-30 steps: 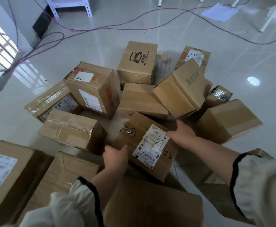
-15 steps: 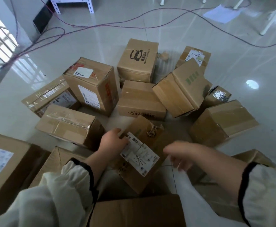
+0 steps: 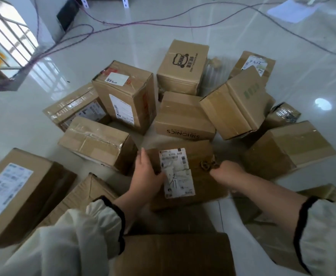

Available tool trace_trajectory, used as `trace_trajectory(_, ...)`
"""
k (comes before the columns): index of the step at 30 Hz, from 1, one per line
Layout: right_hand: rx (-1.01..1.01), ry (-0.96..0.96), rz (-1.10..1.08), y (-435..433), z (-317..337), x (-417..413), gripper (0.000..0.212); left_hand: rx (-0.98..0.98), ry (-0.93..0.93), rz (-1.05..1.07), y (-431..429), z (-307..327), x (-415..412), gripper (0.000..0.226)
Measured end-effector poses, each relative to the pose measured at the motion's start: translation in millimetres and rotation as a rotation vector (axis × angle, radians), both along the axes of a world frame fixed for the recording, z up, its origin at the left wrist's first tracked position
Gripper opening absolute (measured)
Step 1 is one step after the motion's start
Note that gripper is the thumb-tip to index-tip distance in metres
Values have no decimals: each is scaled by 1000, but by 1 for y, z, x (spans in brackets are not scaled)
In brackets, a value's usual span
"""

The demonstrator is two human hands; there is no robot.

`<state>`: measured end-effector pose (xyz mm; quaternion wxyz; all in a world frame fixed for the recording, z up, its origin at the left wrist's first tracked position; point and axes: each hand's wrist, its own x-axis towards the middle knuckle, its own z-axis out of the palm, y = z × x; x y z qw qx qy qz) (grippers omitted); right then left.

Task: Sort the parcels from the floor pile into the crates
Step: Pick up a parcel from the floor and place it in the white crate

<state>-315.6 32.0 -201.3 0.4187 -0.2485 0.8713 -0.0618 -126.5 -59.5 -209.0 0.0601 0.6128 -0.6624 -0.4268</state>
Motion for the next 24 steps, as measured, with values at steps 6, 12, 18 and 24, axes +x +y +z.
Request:
trace_trajectory(6, -111, -246, -304, -1, 0, -7, 27, 178, 21, 52, -6, -17, 3, 43)
trace_trajectory(12, -150, -208, -276, 0, -5, -2, 17, 189, 77, 60, -11, -21, 3, 36)
trace_trajectory(18, -157, -90, -198, -1, -2, 2, 25, 144, 92, 70, -10, -25, 5, 34)
trace_trajectory(24, -191, 21, -103, 9, 55, 11, 27, 137, 80, 80, 4, 35, 11, 36)
